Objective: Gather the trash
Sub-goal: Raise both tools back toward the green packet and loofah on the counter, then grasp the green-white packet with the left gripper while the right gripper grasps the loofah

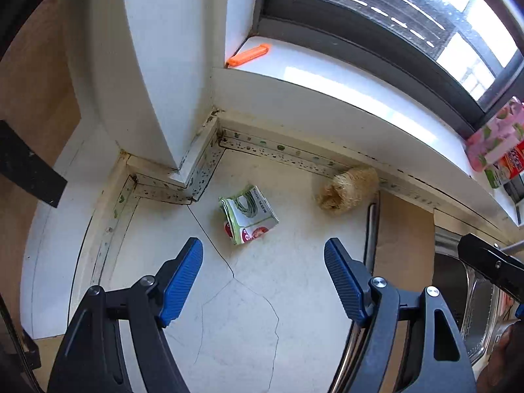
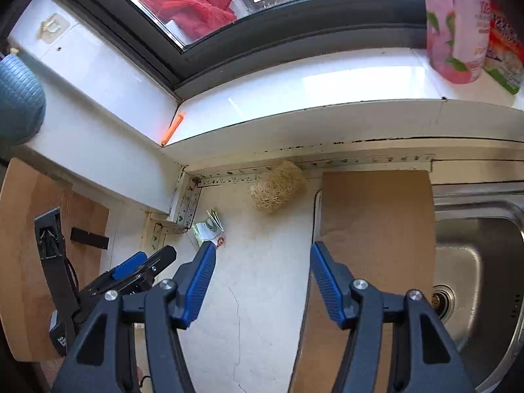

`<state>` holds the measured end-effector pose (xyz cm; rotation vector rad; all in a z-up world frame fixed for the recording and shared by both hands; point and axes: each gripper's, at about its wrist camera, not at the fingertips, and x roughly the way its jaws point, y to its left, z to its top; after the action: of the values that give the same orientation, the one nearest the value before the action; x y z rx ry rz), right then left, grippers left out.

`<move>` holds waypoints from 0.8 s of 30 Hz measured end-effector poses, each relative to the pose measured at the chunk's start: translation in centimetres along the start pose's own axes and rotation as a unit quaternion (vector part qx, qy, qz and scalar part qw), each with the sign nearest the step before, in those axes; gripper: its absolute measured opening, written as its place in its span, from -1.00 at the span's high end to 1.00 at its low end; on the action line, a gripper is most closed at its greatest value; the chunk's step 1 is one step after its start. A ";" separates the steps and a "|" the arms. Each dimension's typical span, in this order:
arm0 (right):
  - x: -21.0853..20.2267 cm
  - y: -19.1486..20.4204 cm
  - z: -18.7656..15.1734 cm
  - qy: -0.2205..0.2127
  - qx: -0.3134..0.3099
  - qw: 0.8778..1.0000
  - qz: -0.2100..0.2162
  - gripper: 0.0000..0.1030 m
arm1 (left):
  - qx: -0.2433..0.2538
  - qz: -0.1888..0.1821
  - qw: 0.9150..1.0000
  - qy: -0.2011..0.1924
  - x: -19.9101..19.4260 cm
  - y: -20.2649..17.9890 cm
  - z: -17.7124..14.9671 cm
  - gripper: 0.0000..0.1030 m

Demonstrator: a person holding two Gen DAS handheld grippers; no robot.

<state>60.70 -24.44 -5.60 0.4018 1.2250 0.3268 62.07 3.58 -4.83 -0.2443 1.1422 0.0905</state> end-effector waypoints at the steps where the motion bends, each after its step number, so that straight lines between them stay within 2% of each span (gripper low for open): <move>1: 1.4 -0.3 0.5 0.009 0.009 1.000 0.007 -0.17 | -0.005 0.001 1.000 0.002 0.8 0.3 0.2 -0.46; 4: 4.5 -0.9 1.6 0.026 0.028 0.999 0.024 -0.17 | -0.025 -0.002 1.000 0.009 3.5 1.0 1.0 -0.45; 9: 9.1 -1.6 3.1 0.042 0.060 0.997 0.038 -0.17 | -0.058 -0.032 0.998 0.011 6.8 1.8 1.9 -0.46; 12: 11.0 -2.1 3.6 0.051 0.076 0.995 0.042 -0.17 | -0.069 -0.030 0.997 0.013 8.4 1.8 2.1 -0.46; 16: 12.7 -2.5 4.1 0.053 0.094 0.993 0.044 -0.17 | -0.085 -0.024 0.996 0.020 10.0 1.9 2.4 -0.45; 20: 13.9 -3.0 4.4 0.043 0.120 0.990 0.061 -0.17 | -0.122 -0.037 0.991 0.027 11.5 2.6 2.5 -0.45; 24: 14.8 -3.0 4.7 0.032 0.141 0.987 0.067 -0.18 | -0.131 -0.027 0.990 0.033 12.9 2.6 2.5 -0.45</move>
<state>69.76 -21.04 -18.07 0.7239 1.3141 0.2830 69.18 6.00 -15.95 -0.5142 1.1877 0.1865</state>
